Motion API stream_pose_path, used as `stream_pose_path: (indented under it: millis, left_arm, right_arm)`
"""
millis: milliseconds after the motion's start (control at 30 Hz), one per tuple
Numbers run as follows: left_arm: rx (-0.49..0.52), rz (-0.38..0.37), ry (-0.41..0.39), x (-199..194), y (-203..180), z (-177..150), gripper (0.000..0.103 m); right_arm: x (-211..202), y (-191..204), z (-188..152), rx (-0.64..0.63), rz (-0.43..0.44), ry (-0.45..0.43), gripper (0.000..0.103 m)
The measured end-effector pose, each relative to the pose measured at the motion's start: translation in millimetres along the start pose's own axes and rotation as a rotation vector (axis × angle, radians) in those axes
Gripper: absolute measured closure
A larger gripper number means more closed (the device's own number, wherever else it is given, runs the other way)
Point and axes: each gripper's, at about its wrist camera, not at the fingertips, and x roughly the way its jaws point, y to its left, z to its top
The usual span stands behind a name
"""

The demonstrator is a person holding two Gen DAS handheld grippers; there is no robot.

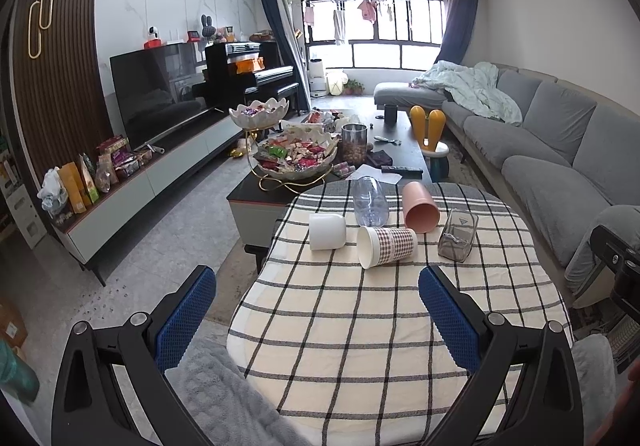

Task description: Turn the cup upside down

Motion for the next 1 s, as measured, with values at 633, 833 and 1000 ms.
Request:
stream_pose_path:
  millis: [633, 833, 1000]
  left_arm:
    - [0.0, -0.004, 0.004, 1.6, 3.2, -1.0, 0.0]
    - [0.0, -0.005, 0.005, 1.9, 3.2, -1.0, 0.0]
    - [0.0, -0.005, 0.005, 1.7, 3.1, -1.0, 0.0]
  right_arm:
    - [0.8, 0.8, 0.8, 0.0, -0.002, -0.002, 0.0]
    - [0.8, 0.6, 0.7, 0.0, -0.002, -0.002, 0.0]
    - [1.2, 0.6, 0.9, -0.001, -0.002, -0.001, 0.0]
